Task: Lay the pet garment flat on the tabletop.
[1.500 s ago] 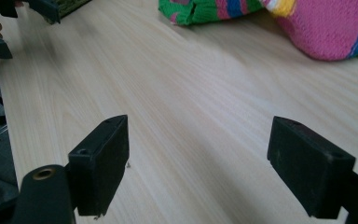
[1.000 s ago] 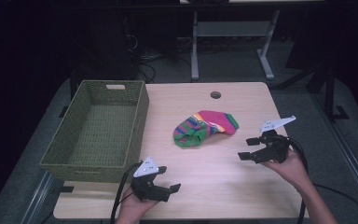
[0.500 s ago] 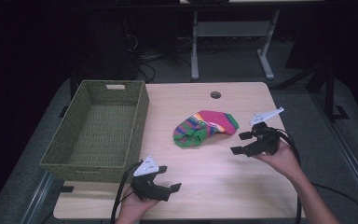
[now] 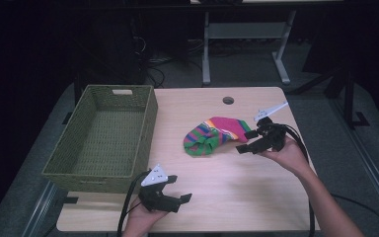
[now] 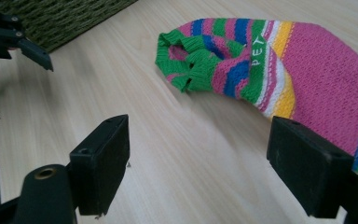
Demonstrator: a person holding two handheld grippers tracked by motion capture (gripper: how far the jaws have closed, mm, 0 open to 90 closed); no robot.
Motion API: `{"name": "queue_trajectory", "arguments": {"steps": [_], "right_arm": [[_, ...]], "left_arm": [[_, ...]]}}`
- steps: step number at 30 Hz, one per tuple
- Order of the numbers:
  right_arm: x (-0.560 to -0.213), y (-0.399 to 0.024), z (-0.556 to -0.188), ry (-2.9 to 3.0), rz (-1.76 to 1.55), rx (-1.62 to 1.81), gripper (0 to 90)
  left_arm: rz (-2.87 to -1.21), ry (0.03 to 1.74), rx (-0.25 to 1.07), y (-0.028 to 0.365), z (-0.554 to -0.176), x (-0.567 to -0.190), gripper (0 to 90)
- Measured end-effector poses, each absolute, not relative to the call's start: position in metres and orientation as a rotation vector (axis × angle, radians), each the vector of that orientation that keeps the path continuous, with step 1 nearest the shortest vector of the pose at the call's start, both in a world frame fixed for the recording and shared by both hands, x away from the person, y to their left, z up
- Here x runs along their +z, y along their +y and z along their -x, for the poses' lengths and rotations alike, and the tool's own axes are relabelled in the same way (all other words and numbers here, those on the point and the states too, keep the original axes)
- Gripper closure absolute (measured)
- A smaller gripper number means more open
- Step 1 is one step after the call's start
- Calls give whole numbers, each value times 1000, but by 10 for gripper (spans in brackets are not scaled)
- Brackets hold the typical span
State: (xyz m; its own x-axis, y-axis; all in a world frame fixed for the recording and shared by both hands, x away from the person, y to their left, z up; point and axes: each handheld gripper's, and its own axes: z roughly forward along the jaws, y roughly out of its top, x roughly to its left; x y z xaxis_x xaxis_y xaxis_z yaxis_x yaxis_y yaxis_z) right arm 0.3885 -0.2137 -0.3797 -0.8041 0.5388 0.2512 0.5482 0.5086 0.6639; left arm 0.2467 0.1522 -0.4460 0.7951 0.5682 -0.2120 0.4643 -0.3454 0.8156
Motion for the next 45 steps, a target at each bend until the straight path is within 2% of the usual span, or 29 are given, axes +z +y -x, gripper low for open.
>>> {"name": "queue_trajectory", "arguments": {"steps": [27,45], "right_arm": [[-369,-171,-424,-2752,932,-1176,211],[-383,-141,-438,-2748,911,-1135,211]], "left_arm": [[-2011,764,131,154,-249,-446,157],[-2013,750,120,149,-249,-447,157]]}}
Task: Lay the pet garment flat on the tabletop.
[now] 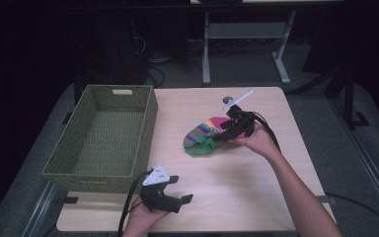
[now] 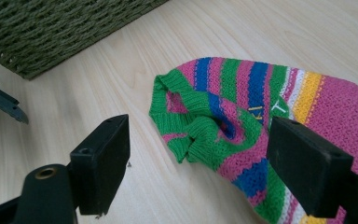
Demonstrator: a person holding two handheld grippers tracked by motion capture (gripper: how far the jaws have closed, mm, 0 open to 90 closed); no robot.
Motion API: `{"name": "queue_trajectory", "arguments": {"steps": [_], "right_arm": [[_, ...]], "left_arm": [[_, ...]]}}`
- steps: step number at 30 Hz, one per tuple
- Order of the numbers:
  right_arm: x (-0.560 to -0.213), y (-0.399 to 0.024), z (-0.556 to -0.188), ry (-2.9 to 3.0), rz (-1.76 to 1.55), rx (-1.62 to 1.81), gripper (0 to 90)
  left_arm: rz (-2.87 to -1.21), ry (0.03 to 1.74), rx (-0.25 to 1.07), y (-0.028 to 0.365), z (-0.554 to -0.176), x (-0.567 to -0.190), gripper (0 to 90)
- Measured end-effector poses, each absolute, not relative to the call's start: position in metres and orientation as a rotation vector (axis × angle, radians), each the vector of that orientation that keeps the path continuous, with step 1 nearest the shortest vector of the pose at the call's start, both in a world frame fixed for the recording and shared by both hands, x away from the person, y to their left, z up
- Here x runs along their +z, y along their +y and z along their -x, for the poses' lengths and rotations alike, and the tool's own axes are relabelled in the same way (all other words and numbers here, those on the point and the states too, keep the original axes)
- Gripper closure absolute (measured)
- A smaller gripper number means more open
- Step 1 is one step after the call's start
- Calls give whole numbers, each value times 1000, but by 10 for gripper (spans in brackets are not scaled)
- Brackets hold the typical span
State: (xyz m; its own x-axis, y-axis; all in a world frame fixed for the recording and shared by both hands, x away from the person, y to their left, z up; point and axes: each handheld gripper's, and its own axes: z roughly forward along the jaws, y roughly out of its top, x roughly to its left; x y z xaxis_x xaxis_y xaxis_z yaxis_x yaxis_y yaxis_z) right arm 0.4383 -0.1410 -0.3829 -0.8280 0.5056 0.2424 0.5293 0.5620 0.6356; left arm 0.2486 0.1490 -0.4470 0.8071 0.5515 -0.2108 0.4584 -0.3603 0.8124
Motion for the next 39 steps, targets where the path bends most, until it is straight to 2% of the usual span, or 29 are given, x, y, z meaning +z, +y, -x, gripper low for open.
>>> {"name": "queue_trajectory", "arguments": {"steps": [39], "right_arm": [[-424,-105,-460,-2848,960,-964,202]], "left_arm": [[-2006,759,119,152,-249,-447,157]]}}
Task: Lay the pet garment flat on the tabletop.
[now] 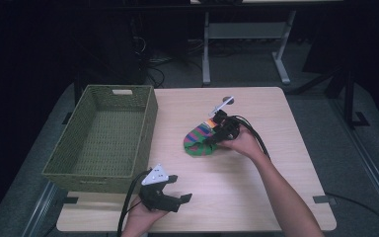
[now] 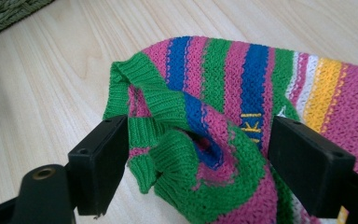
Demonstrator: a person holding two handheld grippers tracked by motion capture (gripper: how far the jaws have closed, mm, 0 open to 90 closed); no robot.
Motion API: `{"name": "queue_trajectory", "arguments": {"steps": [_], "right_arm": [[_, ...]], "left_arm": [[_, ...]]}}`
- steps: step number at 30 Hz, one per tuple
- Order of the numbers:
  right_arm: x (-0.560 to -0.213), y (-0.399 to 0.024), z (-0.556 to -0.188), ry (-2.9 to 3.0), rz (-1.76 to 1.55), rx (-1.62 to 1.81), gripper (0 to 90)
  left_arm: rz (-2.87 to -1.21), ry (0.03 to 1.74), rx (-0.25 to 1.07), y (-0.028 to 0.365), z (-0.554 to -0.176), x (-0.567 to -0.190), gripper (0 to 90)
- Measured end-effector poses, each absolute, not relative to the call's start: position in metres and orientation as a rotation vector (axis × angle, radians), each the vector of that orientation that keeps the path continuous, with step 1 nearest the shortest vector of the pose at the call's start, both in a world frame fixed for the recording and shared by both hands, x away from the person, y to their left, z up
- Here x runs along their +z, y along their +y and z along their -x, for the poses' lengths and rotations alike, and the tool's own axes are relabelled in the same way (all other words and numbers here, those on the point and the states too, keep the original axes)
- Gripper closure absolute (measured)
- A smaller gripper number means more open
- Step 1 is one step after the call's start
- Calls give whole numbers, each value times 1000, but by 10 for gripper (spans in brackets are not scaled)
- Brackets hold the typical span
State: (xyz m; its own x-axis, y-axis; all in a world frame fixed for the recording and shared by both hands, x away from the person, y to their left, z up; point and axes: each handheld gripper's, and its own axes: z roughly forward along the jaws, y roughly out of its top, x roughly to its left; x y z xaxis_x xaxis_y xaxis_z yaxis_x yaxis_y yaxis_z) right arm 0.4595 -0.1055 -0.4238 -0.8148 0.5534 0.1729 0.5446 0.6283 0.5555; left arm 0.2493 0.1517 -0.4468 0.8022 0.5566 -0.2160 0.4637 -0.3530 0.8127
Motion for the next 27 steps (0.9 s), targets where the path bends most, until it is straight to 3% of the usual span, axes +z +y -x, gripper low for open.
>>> {"name": "queue_trajectory", "arguments": {"steps": [27], "right_arm": [[-454,-103,-453,2817,-954,819,239]], "left_arm": [[-2008,756,115,151,-249,-447,157]]}}
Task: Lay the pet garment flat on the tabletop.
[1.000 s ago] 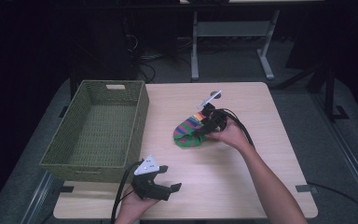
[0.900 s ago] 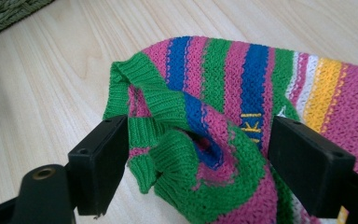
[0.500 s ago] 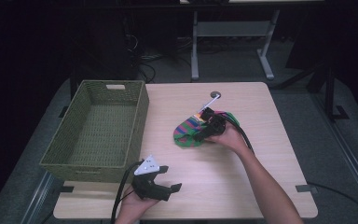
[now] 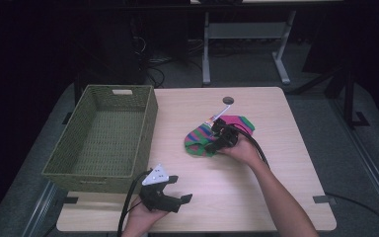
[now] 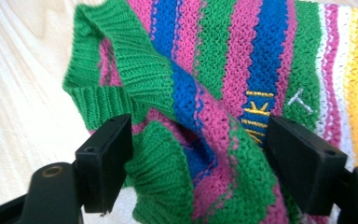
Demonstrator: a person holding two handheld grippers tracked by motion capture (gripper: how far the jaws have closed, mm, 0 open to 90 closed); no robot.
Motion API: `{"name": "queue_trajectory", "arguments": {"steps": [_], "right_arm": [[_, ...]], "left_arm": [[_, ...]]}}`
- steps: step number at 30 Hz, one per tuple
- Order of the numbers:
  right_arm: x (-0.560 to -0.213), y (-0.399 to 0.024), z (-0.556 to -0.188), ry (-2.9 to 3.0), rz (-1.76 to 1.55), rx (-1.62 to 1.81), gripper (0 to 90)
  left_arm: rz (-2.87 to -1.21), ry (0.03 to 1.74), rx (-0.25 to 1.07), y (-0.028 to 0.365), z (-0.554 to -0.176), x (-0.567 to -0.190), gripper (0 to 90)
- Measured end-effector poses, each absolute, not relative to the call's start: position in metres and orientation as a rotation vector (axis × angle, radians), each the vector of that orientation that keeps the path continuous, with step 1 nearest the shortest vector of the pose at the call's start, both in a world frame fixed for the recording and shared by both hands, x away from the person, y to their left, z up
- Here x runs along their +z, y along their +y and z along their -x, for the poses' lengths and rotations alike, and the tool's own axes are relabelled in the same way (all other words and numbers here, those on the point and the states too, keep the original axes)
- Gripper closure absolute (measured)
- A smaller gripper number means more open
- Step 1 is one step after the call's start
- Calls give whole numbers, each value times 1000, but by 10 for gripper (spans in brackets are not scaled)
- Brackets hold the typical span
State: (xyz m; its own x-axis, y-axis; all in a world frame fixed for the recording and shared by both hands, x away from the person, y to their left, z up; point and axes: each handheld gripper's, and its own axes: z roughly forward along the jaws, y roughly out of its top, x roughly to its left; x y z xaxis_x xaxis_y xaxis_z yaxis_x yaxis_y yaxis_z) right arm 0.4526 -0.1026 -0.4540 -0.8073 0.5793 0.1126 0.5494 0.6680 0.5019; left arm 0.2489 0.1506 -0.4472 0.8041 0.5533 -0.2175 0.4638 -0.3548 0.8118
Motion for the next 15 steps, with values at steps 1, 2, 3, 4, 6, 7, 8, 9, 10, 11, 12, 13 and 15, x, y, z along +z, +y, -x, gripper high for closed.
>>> {"name": "queue_trajectory", "arguments": {"steps": [1,2,3,4,6,7,8,9,10,11,12,13,15], "right_arm": [[-454,-102,-452,2812,-948,809,248],[-454,-102,-452,2812,-948,809,248],[-455,-100,-450,2793,-923,783,255],[-455,-99,-448,2789,-915,776,255],[-455,-98,-448,2783,-909,764,258],[-455,-98,-447,2779,-909,759,262],[-455,-98,-446,2769,-920,762,277],[-456,-99,-446,2761,-916,770,283],[-456,-99,-446,2761,-916,770,283],[-457,-101,-442,2740,-935,805,302],[-457,-101,-442,2740,-935,805,302],[-458,-104,-441,2723,-930,829,335],[-457,-105,-441,2721,-934,836,356]], "left_arm": [[-2008,756,115,151,-249,-447,157],[-2007,756,116,151,-249,-447,157],[-2005,756,115,151,-249,-447,157],[-2004,757,115,151,-249,-447,157],[-2002,757,115,151,-248,-447,157],[-2003,757,115,151,-248,-447,157],[-2004,757,115,151,-248,-447,157],[-2004,757,115,151,-249,-447,157],[-2004,757,116,151,-249,-447,157],[-2004,757,115,151,-249,-447,157],[-2004,758,114,151,-249,-447,157],[-2007,758,110,150,-249,-448,157],[-2011,756,111,150,-249,-448,157]]}}
